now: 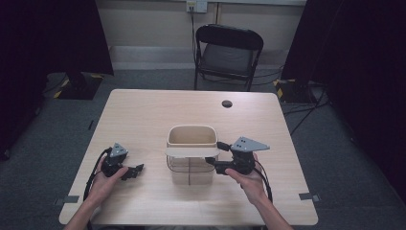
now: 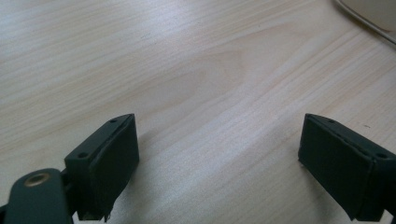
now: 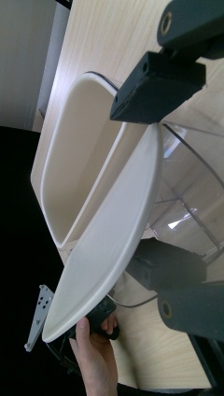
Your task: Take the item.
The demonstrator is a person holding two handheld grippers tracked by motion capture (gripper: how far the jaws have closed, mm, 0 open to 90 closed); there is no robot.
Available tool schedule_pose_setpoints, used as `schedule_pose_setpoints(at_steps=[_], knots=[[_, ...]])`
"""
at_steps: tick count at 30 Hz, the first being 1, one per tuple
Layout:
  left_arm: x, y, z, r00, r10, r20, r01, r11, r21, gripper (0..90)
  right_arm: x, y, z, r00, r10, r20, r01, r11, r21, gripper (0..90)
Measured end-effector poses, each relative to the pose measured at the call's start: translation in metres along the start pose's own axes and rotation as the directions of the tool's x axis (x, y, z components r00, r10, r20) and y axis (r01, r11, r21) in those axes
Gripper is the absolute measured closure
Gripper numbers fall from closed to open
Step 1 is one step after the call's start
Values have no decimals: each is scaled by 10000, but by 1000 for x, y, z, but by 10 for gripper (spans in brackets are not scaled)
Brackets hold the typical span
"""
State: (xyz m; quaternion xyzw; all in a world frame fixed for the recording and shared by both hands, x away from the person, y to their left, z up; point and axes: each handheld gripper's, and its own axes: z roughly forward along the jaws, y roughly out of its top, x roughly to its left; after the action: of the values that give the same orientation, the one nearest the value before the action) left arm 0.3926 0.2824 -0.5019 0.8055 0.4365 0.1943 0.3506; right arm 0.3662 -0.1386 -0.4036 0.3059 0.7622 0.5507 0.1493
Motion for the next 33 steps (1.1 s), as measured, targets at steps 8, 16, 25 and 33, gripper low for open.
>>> schedule_pose_setpoints(at_steps=[8,16,25,33], knots=[[0,0,0,10000,3,3,-3,10000,-7,117,-1,2,0,10000,-19,-94,19,10000,44,340],[0,0,0,10000,2,12,-2,10000,-3,117,0,4,2,9997,69,-254,-70,10000,-19,364],[0,0,0,10000,4,10,-4,10000,-3,117,-1,7,2,9995,107,-310,-107,9999,13,384],[0,0,0,10000,3,2,-3,10000,-6,117,-2,10,2,9993,85,-369,-85,10000,-9,404]])
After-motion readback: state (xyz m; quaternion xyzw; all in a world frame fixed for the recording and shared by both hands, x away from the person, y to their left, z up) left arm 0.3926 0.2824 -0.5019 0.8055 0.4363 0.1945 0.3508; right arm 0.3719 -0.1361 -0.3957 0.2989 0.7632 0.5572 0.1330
